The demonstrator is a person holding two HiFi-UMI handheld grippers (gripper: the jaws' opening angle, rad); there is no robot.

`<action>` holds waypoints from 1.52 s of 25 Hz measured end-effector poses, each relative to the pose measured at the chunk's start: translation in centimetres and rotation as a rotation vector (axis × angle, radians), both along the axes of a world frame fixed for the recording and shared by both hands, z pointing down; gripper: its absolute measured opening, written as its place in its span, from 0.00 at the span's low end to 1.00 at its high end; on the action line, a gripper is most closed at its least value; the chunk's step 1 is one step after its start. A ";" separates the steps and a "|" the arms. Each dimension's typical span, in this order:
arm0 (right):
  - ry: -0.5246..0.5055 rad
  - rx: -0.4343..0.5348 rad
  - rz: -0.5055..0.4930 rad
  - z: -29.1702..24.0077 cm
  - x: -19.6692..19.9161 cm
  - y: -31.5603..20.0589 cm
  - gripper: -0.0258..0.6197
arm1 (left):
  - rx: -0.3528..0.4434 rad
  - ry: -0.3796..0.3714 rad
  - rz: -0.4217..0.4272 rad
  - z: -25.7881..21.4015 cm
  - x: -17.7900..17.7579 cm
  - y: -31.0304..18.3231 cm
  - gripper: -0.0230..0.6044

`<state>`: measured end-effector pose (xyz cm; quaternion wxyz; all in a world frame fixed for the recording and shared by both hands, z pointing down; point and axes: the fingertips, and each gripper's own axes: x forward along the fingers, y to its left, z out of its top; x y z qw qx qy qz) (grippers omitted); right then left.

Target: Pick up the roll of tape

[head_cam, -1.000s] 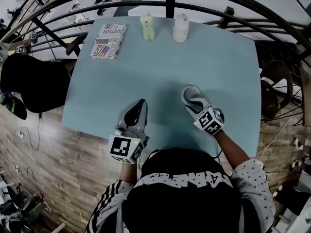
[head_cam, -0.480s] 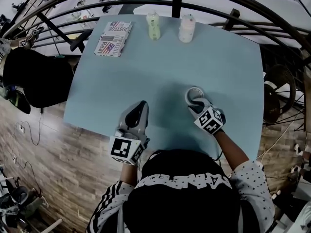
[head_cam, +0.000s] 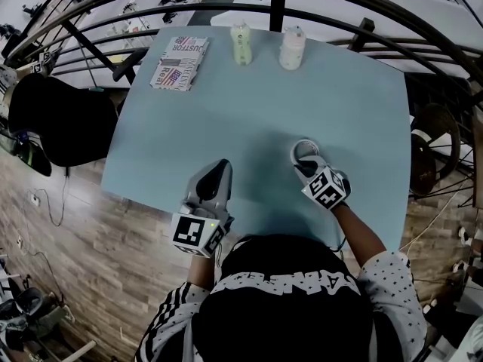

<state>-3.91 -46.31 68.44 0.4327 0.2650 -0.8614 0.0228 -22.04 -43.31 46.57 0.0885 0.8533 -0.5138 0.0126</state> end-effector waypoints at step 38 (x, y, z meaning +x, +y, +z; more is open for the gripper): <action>-0.538 0.198 0.137 -18.5 -2.5 1.5 0.12 | 0.018 -0.019 0.090 -0.9 2.7 -0.1 0.04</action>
